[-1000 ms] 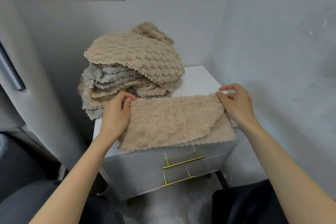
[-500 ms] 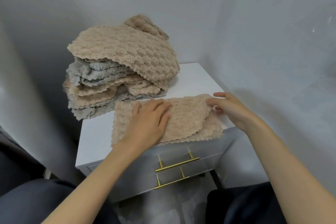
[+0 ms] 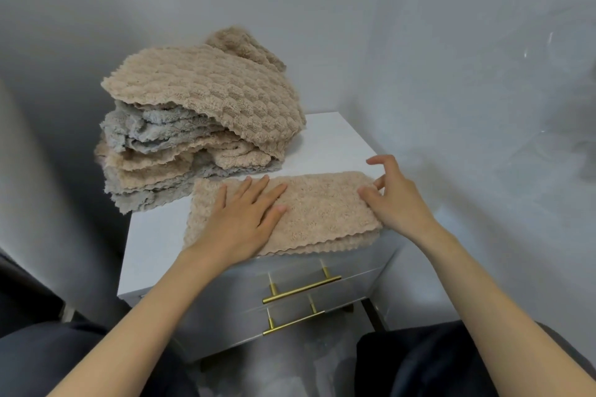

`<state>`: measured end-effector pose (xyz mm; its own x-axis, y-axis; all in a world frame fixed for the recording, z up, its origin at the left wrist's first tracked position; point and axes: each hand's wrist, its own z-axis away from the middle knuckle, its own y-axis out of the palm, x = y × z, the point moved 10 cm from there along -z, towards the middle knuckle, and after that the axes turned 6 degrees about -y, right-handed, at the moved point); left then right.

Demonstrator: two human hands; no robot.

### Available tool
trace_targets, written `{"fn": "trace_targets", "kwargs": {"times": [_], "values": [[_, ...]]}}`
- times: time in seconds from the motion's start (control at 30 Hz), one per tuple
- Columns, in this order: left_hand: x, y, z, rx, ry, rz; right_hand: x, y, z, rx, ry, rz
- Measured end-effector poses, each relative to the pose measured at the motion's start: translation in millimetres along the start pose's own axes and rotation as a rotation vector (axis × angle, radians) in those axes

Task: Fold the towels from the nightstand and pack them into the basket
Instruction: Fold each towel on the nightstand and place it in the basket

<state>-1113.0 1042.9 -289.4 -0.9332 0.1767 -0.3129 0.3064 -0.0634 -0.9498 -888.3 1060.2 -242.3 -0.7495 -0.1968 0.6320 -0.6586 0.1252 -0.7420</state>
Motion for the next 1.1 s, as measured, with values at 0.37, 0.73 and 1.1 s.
{"fn": "trace_targets", "kwargs": {"times": [0.37,0.73,1.1], "values": [[9.8,-13.0,41.4,0.089,0.184,-0.084,-23.0,14.1,9.6,0.120,0.242,-0.169],[24.2,-62.2,59.2,-0.091,0.212,0.079,-9.9,5.4,13.1,-0.105,0.092,-0.181],[14.5,-115.5,86.4,-0.537,0.362,0.086,-4.8,0.2,24.5,-0.219,0.011,-0.224]]}}
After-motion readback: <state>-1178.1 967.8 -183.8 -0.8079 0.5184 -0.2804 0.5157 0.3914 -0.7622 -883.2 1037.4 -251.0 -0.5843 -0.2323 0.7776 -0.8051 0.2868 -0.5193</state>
